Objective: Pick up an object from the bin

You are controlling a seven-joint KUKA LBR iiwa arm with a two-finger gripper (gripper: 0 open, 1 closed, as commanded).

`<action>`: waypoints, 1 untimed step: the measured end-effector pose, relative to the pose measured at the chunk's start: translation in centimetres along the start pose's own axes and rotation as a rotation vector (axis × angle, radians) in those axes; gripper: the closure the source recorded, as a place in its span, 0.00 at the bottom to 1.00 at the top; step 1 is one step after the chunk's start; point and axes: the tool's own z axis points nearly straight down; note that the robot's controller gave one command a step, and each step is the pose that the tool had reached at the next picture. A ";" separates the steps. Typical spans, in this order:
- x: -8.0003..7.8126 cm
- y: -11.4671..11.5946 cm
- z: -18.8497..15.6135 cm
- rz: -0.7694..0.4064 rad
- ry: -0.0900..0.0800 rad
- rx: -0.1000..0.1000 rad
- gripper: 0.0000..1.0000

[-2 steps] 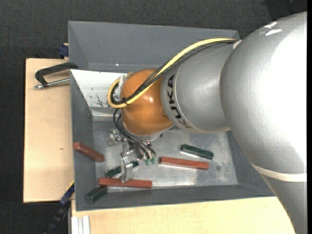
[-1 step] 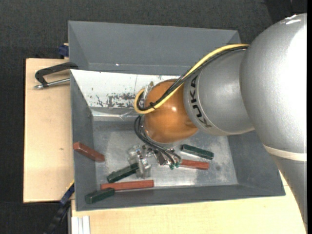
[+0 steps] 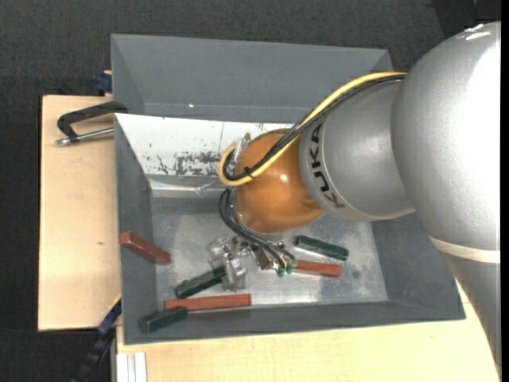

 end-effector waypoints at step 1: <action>-0.8 -1.1 -18.7 0.021 -0.013 0.003 1.00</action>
Offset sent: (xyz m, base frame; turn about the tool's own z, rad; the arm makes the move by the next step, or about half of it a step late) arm 0.0000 0.0000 0.0000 0.0000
